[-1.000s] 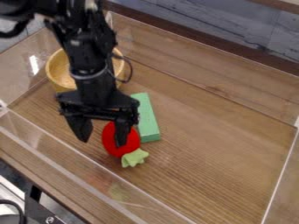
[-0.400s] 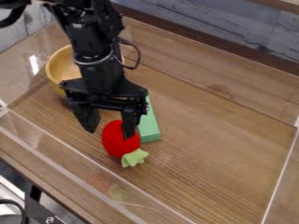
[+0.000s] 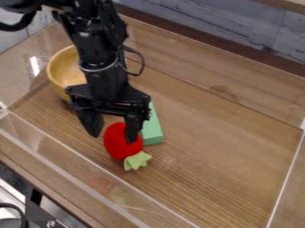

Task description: Move the red fruit to the right side of the table

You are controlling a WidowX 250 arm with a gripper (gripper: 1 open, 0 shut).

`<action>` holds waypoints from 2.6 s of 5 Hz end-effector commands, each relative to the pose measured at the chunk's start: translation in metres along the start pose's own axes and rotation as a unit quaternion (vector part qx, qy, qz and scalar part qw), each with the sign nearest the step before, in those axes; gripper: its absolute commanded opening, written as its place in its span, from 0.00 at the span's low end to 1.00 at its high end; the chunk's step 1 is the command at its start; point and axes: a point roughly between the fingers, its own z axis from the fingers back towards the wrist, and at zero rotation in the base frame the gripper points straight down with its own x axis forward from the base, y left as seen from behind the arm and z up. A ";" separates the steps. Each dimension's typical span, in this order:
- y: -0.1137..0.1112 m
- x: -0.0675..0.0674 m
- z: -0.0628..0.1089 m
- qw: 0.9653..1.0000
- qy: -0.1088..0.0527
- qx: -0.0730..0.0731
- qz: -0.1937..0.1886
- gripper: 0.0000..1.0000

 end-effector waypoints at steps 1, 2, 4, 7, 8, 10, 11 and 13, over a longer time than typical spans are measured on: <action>0.014 0.008 -0.001 1.000 -0.014 -0.002 0.007 1.00; 0.010 0.004 -0.018 1.000 -0.008 0.003 0.004 1.00; 0.004 0.007 -0.025 0.999 -0.006 0.009 -0.037 0.00; -0.046 0.024 0.028 0.998 -0.047 -0.002 -0.044 0.00; -0.078 0.028 0.020 0.998 -0.052 -0.002 -0.044 0.00; -0.138 0.036 0.003 0.996 -0.066 0.002 -0.053 0.00; -0.153 0.038 -0.006 0.996 -0.072 0.003 -0.060 0.00; -0.167 0.035 -0.013 0.993 -0.082 0.006 -0.087 0.00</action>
